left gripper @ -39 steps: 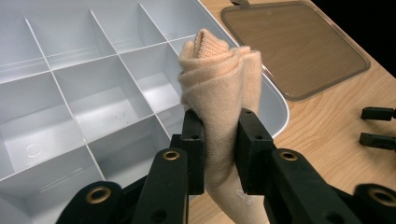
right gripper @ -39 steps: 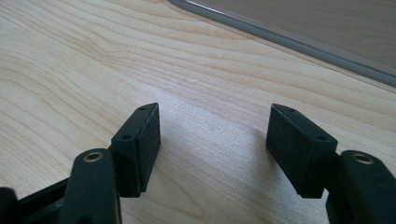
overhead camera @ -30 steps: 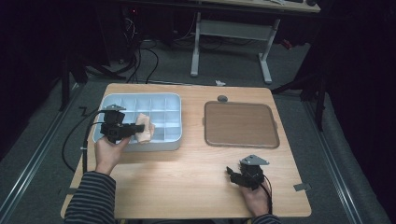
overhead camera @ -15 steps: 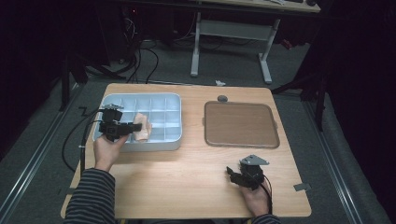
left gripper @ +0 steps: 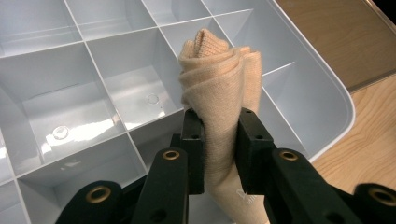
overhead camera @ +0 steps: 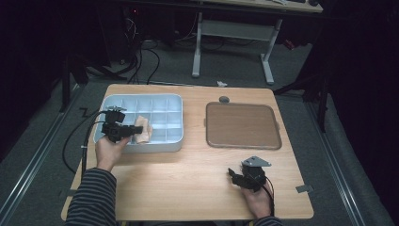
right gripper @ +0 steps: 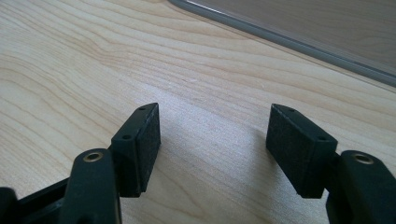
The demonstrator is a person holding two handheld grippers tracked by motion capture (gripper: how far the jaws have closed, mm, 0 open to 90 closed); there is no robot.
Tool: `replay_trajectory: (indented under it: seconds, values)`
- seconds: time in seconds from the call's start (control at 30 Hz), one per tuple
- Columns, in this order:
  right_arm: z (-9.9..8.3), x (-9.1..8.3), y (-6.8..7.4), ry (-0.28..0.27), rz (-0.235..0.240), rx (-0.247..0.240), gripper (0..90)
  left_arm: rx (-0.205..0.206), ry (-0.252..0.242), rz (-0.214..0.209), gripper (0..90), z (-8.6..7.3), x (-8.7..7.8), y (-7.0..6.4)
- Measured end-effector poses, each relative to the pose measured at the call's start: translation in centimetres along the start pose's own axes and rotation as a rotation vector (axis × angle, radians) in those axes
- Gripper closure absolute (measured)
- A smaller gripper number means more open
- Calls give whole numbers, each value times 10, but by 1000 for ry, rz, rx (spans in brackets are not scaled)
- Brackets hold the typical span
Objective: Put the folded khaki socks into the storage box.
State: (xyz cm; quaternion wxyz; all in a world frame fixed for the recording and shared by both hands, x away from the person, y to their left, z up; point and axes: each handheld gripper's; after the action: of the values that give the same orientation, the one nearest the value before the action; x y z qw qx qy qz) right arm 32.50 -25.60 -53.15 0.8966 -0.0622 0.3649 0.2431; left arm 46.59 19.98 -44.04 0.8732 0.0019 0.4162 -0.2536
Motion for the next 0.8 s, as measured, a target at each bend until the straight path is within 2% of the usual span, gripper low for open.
replay_trajectory:
  seconds: [0.27,0.8]
  values:
    - [0,0,0,0,-1,0,352,11,40,21,757,-2,12,0]
    - [0,0,0,0,-1,1,353,40,105,53,758,-3,23,1]
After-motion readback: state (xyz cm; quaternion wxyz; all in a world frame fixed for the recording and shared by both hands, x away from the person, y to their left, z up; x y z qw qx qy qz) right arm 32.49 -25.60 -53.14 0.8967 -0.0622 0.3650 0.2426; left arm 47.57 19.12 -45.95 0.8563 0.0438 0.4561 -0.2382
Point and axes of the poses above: each handheld gripper's, and its own axes: x roughly forward along the jaws, z roughly out of its top, y roughly to its left, and after that the axes turned 7 degrees about z, right-handed
